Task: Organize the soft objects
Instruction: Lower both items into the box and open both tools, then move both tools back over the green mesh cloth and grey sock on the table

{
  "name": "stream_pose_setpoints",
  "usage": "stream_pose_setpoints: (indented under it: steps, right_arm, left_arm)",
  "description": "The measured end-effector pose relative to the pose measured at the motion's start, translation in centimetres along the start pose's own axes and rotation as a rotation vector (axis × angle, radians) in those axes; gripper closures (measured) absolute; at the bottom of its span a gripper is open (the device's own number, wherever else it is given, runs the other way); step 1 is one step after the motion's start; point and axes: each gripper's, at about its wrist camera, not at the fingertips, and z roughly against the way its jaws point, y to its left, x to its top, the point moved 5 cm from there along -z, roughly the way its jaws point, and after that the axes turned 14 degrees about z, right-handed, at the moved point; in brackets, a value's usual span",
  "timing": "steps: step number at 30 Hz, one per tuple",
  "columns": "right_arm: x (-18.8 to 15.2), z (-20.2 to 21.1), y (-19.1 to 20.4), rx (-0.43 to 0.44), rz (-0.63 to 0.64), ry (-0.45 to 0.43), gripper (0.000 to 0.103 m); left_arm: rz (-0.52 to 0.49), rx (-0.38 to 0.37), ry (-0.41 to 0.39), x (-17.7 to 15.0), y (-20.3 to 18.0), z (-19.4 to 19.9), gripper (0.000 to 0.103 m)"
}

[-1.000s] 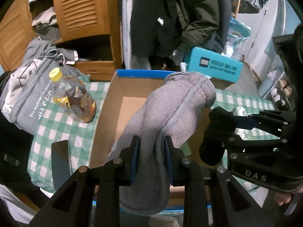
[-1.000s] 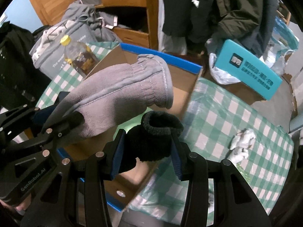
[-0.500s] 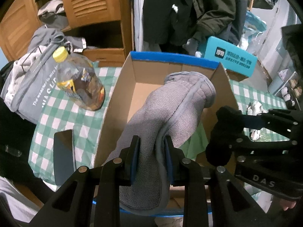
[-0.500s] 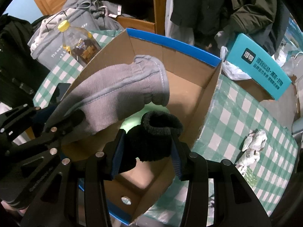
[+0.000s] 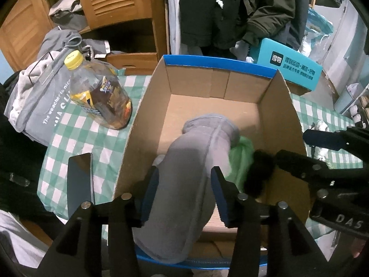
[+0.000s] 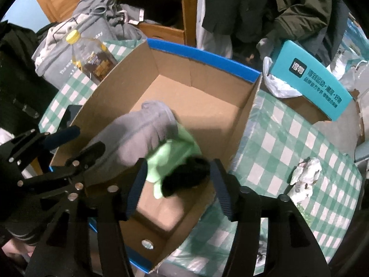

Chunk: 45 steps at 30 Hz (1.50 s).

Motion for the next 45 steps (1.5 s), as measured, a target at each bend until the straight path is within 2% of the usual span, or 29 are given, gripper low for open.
stream_pose_setpoints:
  steps: [5, 9, 13, 17, 23, 34, 38, 45]
  right_arm:
    - [0.0, 0.9, -0.5, -0.008, -0.013, -0.016, 0.045]
    - [-0.4, 1.4, -1.1, -0.016, -0.021, -0.023, 0.045]
    - [-1.1, 2.0, -1.7, -0.028, -0.03, -0.024, 0.045]
    - [-1.8, 2.6, -2.4, -0.035, -0.041, -0.028, 0.045]
    - [-3.2, 3.6, -3.8, -0.055, -0.065, -0.036, 0.045]
    - [-6.2, 5.8, -6.8, -0.083, -0.117, -0.053, 0.045]
    - [-7.5, 6.6, -8.0, -0.096, -0.139, -0.059, 0.045]
    - [-10.2, 7.3, -10.4, -0.121, -0.188, -0.054, 0.045]
  left_arm:
    - [0.006, -0.021, -0.001, 0.1, -0.3, 0.4, 0.053]
    - [-0.014, -0.026, -0.015, 0.1, -1.1, 1.0, 0.047]
    - [-0.039, -0.024, -0.017, 0.0, -2.0, 1.6, 0.046]
    - [-0.062, -0.028, -0.034, -0.1, -3.0, 2.3, 0.038]
    - [-0.101, -0.04, -0.047, -0.5, -5.0, 3.1, 0.033]
    - [-0.182, -0.067, -0.05, -1.8, -9.2, 4.0, 0.032]
    - [-0.208, -0.082, -0.052, -2.3, -10.8, 4.3, 0.027]
    - [-0.271, -0.092, -0.043, -3.7, -13.8, 4.4, 0.024]
